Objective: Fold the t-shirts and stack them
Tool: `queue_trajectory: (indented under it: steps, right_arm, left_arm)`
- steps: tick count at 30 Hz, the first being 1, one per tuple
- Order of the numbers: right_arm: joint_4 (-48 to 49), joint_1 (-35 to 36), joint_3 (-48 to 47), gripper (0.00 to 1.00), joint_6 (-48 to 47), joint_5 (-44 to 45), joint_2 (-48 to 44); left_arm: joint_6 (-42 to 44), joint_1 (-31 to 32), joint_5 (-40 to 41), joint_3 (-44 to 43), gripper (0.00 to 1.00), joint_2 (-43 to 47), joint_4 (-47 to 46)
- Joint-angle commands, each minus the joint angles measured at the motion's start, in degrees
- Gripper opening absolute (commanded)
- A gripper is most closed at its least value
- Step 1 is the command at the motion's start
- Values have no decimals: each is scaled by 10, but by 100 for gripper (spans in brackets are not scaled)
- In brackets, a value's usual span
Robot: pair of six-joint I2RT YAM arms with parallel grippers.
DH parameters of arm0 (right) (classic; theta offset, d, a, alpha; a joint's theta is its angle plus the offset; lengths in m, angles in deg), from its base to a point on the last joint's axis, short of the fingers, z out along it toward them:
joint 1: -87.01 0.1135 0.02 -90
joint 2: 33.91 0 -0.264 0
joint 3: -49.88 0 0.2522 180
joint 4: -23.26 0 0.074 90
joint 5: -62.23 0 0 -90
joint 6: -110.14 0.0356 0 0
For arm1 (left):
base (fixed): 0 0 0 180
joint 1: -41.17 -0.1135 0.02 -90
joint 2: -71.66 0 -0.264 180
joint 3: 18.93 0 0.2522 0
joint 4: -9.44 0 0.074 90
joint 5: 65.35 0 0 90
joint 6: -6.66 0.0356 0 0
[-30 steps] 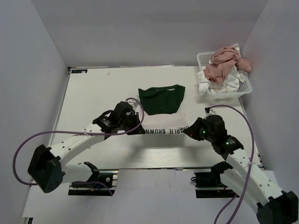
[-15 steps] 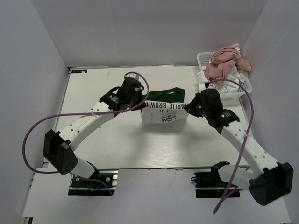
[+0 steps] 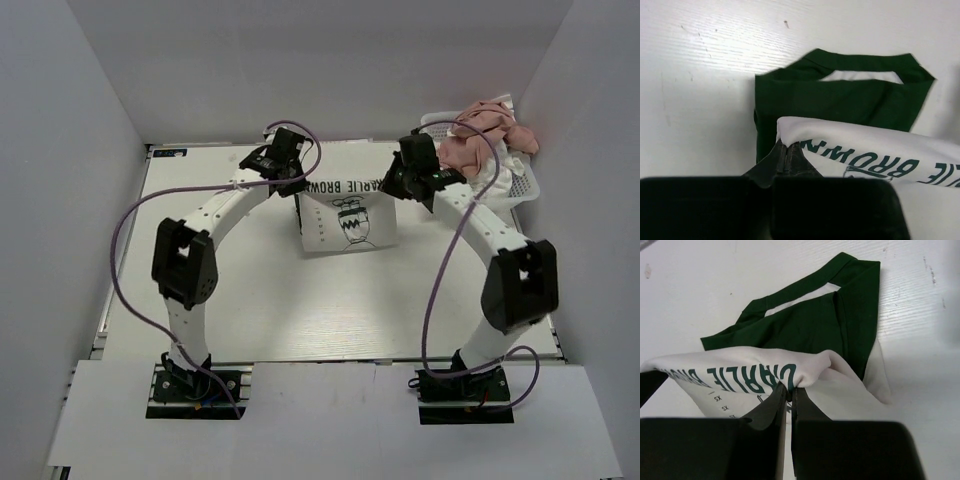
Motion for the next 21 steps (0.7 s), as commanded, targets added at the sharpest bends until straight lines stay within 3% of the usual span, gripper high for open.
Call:
queue_trajectory:
  steps: [1, 4, 6, 7, 8, 10, 11, 14, 19, 21]
  right_arm:
    - [-4, -23, -74, 0, -6, 1, 81]
    - [-16, -40, -148, 0, 0, 4, 167]
    - [8, -47, -190, 11, -2, 16, 225]
    - [18, -50, -197, 24, -5, 18, 239]
    - [29, -54, -210, 45, -7, -6, 264]
    - [13, -64, -281, 73, -13, -38, 305]
    - [3, -63, -317, 90, -16, -51, 312]
    - [-9, -62, -308, 90, -29, -45, 277]
    - [115, -51, -100, 90, -36, -123, 132]
    - [136, -49, -68, 90, -32, -134, 103]
  left_arm:
    - [35, -34, 1, -79, 0, -56, -2]
    - [43, -55, -11, -134, 0, -109, -14]
    - [50, -70, -34, -187, 4, -163, -14]
    - [56, -70, -41, -202, 42, -179, -14]
    - [62, -77, -41, -215, 56, -205, -14]
    - [68, -85, -56, -246, 78, -220, -26]
    - [81, -91, -71, -253, 100, -220, -26]
    - [93, -91, -86, -259, 100, -198, -26]
    - [98, -79, -144, -119, 100, -94, -97]
    - [98, -73, -217, -54, 100, -57, -138]
